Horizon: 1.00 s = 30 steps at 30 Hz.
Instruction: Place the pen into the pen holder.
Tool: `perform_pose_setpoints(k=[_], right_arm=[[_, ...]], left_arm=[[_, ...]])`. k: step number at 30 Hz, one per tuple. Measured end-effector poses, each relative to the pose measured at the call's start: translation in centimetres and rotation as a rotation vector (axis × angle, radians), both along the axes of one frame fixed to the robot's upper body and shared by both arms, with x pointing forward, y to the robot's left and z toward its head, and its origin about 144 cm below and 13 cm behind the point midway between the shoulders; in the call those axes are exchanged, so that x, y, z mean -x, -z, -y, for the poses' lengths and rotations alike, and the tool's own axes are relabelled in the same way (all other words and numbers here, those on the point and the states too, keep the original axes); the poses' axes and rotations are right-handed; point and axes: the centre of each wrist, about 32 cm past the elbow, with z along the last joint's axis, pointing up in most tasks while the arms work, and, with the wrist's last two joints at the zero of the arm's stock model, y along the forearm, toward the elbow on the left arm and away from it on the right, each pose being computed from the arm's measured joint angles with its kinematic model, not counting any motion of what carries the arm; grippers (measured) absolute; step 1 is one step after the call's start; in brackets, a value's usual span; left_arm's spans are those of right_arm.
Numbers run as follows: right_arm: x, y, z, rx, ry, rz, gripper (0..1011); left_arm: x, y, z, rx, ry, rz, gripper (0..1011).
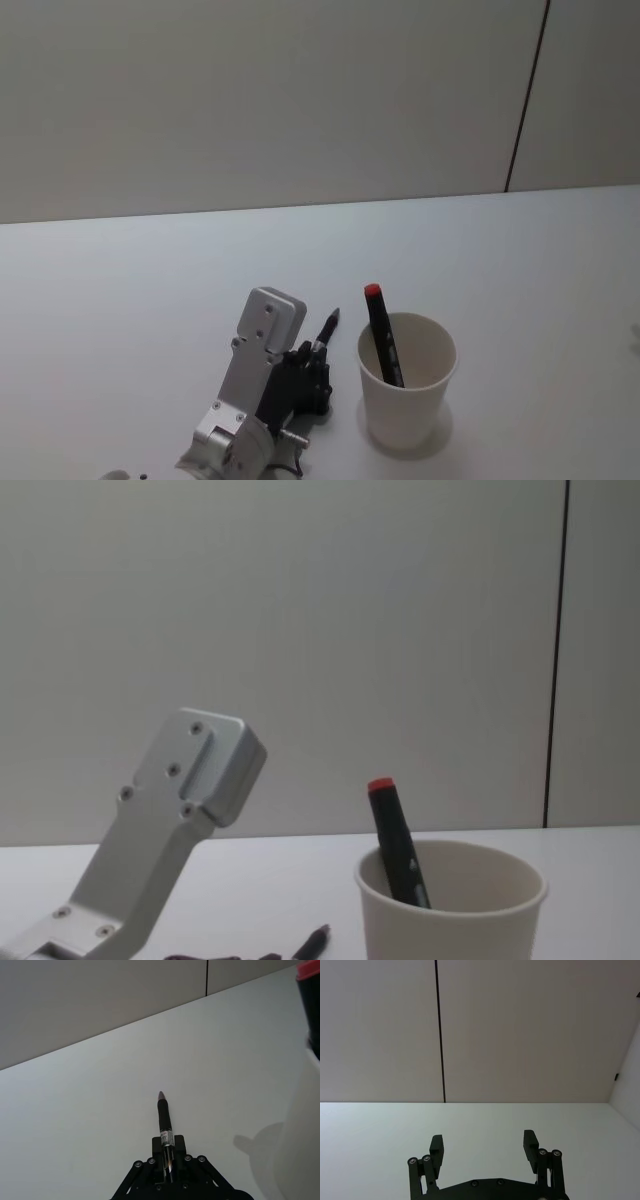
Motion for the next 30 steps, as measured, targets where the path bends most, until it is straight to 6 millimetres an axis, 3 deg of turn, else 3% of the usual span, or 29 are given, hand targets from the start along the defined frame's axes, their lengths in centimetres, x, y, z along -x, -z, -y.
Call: perform_pose_setpoints(k=[30], right_arm=[[0.0, 0.0, 0.0, 0.0, 0.0, 0.0, 1001]], left_arm=[[0.01, -0.01, 0.02, -0.001, 0.002, 0.001, 138]])
